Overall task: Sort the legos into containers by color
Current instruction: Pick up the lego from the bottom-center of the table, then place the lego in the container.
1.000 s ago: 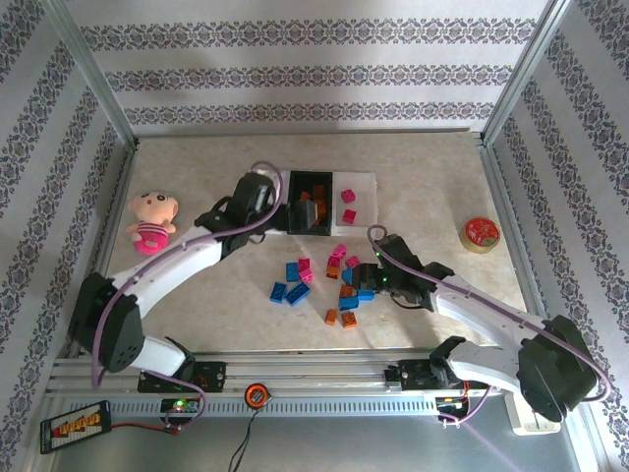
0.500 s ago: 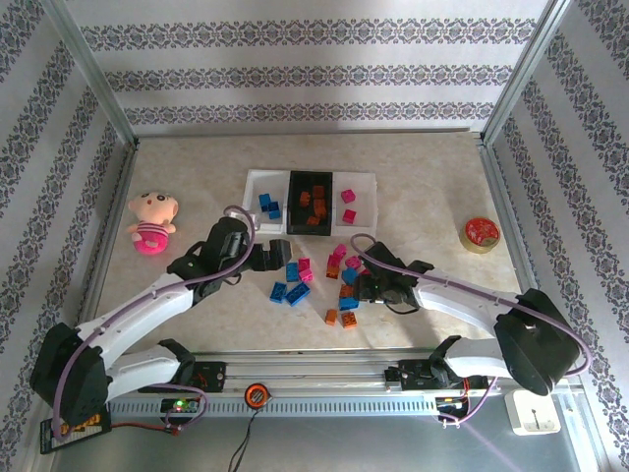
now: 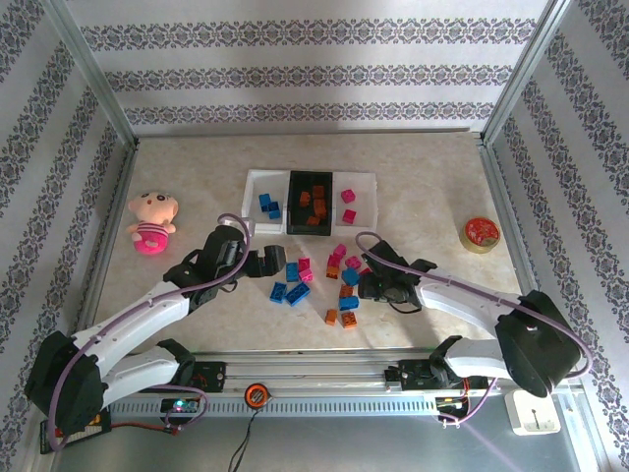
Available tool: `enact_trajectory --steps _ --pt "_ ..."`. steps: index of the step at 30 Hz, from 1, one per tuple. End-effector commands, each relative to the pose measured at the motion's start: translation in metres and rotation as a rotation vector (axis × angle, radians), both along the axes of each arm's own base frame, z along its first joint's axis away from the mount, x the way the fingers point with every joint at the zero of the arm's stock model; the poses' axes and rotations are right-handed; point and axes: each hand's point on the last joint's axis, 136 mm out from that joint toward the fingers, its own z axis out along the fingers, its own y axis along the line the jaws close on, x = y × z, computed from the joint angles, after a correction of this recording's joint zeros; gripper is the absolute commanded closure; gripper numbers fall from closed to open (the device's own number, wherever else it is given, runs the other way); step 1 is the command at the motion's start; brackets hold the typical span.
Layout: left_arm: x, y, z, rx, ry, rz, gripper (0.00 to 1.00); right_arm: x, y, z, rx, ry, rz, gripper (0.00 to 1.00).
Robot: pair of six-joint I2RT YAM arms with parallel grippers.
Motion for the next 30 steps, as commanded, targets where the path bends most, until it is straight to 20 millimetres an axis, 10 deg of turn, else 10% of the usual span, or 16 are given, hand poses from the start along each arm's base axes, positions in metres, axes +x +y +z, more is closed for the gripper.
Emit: enact_trajectory --steps 1,10,20,30 --pt "-0.003 0.008 0.0 0.023 0.0 0.031 0.0 0.004 0.0 0.001 -0.002 -0.006 0.004 0.49" --pt "-0.011 0.037 0.006 0.117 -0.036 0.102 0.0 0.029 0.028 0.075 0.105 -0.199 0.185 0.77" --pt "-0.028 0.049 -0.006 0.114 0.0 0.126 0.0 0.119 0.173 0.161 0.286 -0.373 0.41 0.81" --pt "-0.041 0.055 -0.008 0.059 -0.01 0.147 0.0 0.224 0.274 0.133 0.306 -0.357 0.393 0.79"
